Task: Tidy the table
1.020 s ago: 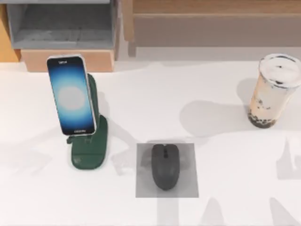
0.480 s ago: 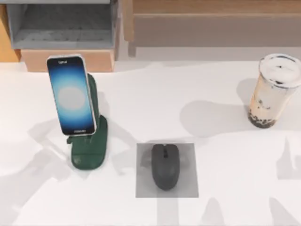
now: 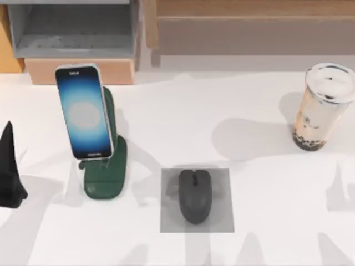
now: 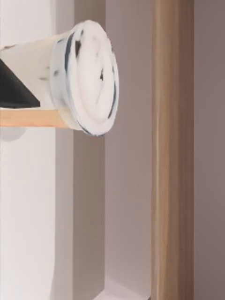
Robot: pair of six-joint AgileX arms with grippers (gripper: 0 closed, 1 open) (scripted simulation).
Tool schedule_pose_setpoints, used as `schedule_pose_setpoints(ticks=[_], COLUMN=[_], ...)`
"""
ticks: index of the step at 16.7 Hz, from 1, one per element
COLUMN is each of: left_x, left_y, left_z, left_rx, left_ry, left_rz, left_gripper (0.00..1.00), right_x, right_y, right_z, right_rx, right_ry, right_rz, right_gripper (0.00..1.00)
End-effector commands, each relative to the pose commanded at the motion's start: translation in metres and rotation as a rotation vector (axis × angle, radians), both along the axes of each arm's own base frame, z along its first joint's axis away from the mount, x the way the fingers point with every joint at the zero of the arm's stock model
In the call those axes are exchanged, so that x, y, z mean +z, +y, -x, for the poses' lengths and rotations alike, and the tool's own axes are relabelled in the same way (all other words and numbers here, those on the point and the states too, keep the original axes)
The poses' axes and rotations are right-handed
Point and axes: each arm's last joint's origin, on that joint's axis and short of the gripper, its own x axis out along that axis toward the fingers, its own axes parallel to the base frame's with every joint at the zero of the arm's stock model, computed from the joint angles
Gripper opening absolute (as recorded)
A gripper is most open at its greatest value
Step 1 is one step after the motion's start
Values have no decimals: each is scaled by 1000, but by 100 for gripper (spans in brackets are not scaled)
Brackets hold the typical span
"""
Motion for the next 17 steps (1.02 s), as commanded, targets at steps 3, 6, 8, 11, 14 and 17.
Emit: schedule_pose_setpoints(ticks=[3,6,8,11,14,17], left_x=[-37,-45,-45,-45,-45,-45], left_y=[10,12,12,12,12,12], left_z=[-5,-6,-6,-6,-6,-6], left_rx=[110,133,133,133,133,133], left_ry=[79,94,94,94,94,94], left_rz=[57,69,69,69,69,69], left_gripper=[100,100,100,100,100,100], right_x=[0,0,0,0,-6,-18], right_y=[0,0,0,0,1,3], right_z=[0,0,0,0,-5,-13], right_rx=[0,0,0,0,15,48], right_ry=[0,0,0,0,21,66], right_rz=[0,0,0,0,-1,-3], right_gripper=[100,100,100,100,100,100])
